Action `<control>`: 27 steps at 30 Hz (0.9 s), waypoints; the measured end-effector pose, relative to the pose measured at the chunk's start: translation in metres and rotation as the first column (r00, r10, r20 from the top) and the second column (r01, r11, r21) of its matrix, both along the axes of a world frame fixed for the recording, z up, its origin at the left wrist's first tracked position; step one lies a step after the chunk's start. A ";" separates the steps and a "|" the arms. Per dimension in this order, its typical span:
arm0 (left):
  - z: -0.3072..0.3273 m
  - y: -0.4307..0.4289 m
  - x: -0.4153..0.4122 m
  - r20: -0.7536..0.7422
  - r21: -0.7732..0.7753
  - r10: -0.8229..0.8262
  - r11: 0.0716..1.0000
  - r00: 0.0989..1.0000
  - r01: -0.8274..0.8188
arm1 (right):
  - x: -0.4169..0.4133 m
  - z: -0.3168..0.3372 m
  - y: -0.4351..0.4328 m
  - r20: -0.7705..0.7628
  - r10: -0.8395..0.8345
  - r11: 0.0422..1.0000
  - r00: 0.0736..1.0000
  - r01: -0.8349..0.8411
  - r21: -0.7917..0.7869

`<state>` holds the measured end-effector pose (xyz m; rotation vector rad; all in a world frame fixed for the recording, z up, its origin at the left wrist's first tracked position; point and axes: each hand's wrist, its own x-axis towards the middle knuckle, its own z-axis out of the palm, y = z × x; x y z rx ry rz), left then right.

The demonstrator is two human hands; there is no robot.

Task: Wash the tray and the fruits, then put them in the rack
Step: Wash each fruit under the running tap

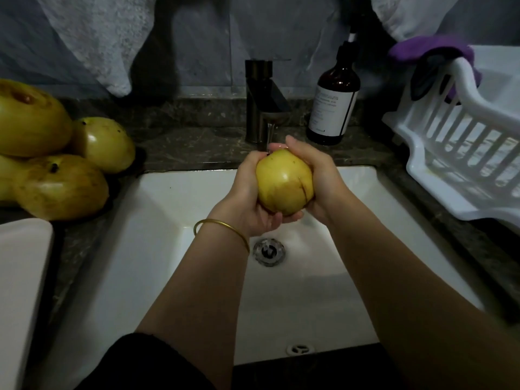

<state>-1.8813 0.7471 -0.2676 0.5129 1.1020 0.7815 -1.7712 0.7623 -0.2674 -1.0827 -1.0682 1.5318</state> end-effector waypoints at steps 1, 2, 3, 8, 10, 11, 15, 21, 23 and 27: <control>0.000 -0.001 0.000 0.016 -0.018 -0.010 1.000 1.000 0.011 | 0.001 -0.001 0.001 0.015 0.016 1.000 1.000 -0.016 0.000; 0.000 -0.001 0.000 0.023 -0.040 -0.022 0.999 0.999 0.023 | 0.002 -0.002 0.001 0.040 0.014 1.000 0.999 -0.014 0.001; 0.000 -0.001 0.000 0.021 -0.059 -0.035 0.998 0.999 0.036 | 0.001 -0.003 0.002 0.066 -0.001 1.000 0.998 0.001 -0.005; -0.001 0.002 0.003 -0.024 -0.070 0.076 0.995 0.997 -0.078 | -0.004 -0.004 0.005 0.104 -0.121 0.992 0.987 0.124 -0.025; -0.006 0.006 0.007 -0.040 0.015 0.199 0.980 0.979 -0.199 | -0.007 -0.005 0.006 0.122 -0.185 0.982 0.975 0.189 -0.020; -0.008 0.008 0.011 -0.070 0.074 0.219 0.974 0.973 -0.214 | -0.007 -0.005 0.007 0.126 -0.230 0.972 0.965 0.235 -0.029; -0.007 0.006 0.021 -0.183 0.280 0.240 0.942 0.954 -0.183 | -0.006 -0.011 0.014 0.032 -0.306 0.941 0.951 0.307 -0.139; -0.005 0.011 0.012 -0.226 0.345 0.307 0.913 0.925 -0.219 | -0.015 -0.016 0.019 0.084 -0.210 0.975 0.974 0.215 -0.063; -0.006 0.014 0.008 -0.158 0.241 0.333 0.926 0.929 -0.291 | -0.018 -0.017 0.013 0.119 -0.133 0.991 0.984 0.129 0.039; -0.014 0.018 0.000 0.049 0.081 0.382 0.919 0.923 -0.385 | -0.016 -0.017 0.005 0.232 -0.012 0.994 0.973 -0.014 0.111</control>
